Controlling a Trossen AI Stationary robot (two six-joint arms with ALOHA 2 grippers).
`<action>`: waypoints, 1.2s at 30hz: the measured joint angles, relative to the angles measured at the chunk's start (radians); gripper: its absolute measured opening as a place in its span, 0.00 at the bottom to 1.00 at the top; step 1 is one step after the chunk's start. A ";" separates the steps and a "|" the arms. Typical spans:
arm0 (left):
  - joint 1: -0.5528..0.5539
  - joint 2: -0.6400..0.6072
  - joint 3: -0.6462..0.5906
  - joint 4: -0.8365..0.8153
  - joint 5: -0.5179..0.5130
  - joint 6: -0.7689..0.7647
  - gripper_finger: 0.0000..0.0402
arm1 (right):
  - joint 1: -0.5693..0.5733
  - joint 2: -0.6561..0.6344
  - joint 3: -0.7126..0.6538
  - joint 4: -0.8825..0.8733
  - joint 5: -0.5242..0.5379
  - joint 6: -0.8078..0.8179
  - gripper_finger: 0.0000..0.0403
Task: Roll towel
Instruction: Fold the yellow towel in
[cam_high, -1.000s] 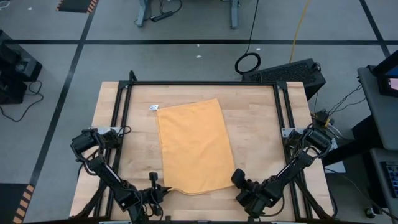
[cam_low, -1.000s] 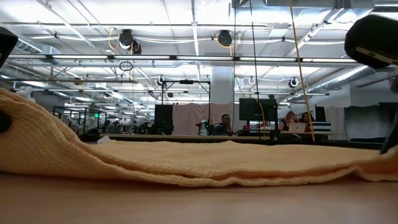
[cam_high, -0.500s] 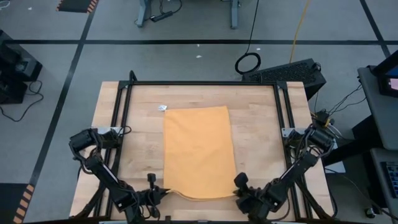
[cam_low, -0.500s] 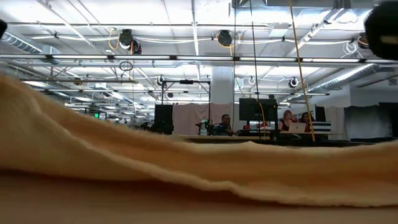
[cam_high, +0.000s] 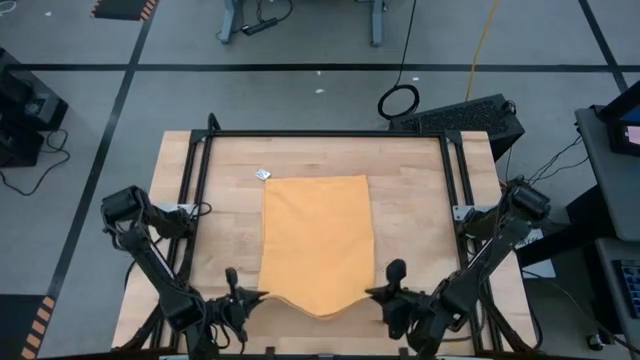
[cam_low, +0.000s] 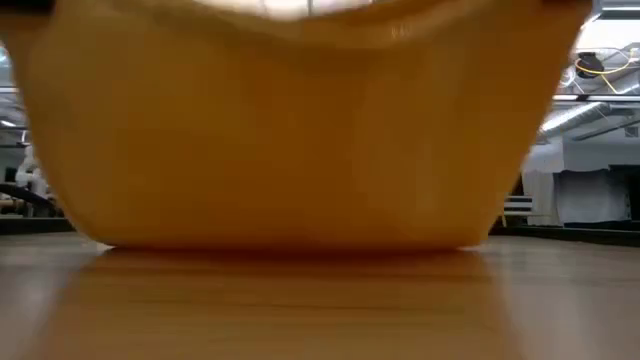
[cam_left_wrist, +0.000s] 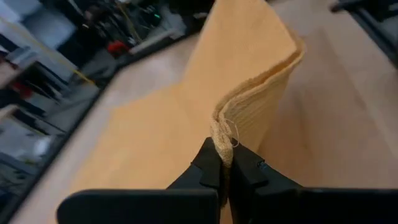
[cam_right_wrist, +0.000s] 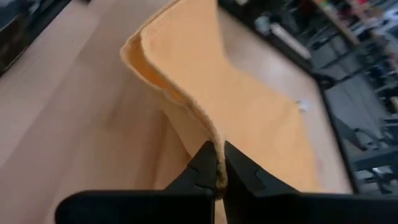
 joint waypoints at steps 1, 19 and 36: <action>0.000 -0.017 0.000 -0.018 -0.024 0.002 0.02 | -0.002 -0.020 0.000 -0.006 0.020 -0.004 0.00; -0.048 -0.091 0.000 0.089 0.097 -0.140 0.02 | -0.029 -0.158 0.000 -0.015 -0.267 0.246 0.00; -0.035 -0.091 0.000 0.078 -0.008 -0.162 0.02 | -0.098 -0.214 0.000 -0.013 -0.248 0.105 0.00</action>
